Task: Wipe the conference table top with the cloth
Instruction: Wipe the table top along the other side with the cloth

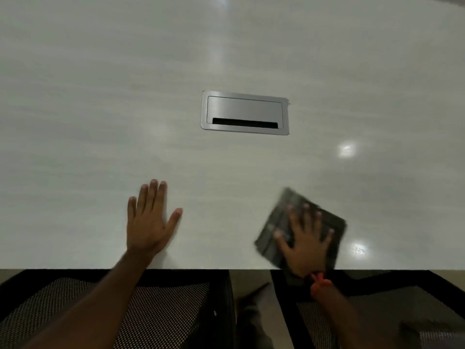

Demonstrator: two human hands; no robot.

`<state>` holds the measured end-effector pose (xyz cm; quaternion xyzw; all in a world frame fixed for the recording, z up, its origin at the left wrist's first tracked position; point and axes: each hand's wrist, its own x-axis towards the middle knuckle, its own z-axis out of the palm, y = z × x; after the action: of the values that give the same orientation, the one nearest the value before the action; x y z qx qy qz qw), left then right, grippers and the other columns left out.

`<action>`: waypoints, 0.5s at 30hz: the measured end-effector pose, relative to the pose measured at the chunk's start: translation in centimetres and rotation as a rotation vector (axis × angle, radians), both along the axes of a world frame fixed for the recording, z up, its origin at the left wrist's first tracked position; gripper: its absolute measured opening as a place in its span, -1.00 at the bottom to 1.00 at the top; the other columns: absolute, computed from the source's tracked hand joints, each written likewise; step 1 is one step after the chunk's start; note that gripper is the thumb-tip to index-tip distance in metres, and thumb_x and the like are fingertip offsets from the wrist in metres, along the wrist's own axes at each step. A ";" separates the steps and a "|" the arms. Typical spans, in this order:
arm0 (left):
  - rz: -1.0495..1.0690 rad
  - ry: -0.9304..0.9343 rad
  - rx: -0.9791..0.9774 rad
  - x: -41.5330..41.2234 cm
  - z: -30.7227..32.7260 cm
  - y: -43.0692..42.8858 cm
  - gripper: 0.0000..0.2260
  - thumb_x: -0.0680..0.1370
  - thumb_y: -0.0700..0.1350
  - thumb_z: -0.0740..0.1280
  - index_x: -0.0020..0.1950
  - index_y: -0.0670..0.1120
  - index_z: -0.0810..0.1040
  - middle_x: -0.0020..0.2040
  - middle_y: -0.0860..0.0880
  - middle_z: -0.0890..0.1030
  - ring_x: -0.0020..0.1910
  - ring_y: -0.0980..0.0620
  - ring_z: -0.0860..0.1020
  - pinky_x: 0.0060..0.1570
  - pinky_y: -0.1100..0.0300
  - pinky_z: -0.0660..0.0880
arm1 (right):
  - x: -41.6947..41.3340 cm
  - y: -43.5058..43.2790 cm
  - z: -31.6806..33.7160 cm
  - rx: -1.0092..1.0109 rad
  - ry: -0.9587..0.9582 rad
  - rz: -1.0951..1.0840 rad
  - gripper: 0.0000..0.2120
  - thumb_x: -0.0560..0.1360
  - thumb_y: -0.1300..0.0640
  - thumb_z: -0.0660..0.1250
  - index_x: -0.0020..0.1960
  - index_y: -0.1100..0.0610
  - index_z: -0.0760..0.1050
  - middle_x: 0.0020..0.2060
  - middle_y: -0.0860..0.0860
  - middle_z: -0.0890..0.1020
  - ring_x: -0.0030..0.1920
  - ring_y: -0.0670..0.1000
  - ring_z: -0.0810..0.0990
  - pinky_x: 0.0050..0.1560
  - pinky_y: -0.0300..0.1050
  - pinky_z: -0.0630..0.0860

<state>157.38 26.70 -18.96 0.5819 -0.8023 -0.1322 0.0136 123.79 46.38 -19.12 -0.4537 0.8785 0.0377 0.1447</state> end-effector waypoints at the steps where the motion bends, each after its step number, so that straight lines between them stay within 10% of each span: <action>1: -0.014 0.002 -0.008 0.5 -0.1 0.0 -0.29 0.56 0.30 0.05 0.62 -0.04 0.09 0.62 -0.04 0.09 0.60 -0.07 0.06 0.52 -0.13 0.05 | -2.5 0.0 0.4 0.020 -0.011 -0.150 -0.22 0.47 -0.51 -0.09 0.62 -0.30 -0.14 0.65 -0.06 -0.14 0.64 0.14 -0.20 0.48 0.51 -0.19; 5: 0.017 0.028 -0.018 0.4 0.0 0.0 -0.30 0.56 0.28 0.07 0.63 -0.01 0.05 0.63 0.01 0.05 0.61 0.01 0.00 0.55 -0.08 0.00 | -2.0 -3.6 0.9 -0.038 -0.023 -0.560 -0.20 0.48 -0.45 -0.16 0.65 -0.18 -0.08 0.66 0.05 -0.12 0.63 0.25 -0.19 0.44 0.59 -0.18; 15: 0.013 0.028 0.011 0.4 0.4 0.0 -0.30 0.57 0.27 0.11 0.63 0.00 0.04 0.63 0.02 0.05 0.61 0.01 -0.01 0.55 -0.06 -0.03 | 8.2 -6.6 0.1 -0.047 -0.032 0.129 -0.23 0.49 -0.53 -0.01 0.62 -0.31 -0.10 0.66 -0.09 -0.14 0.64 0.17 -0.24 0.43 0.54 -0.24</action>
<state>157.81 26.70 -18.56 0.5854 -0.7974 -0.1447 0.0225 131.98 39.80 -19.07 -0.5130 0.8458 0.0190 0.1454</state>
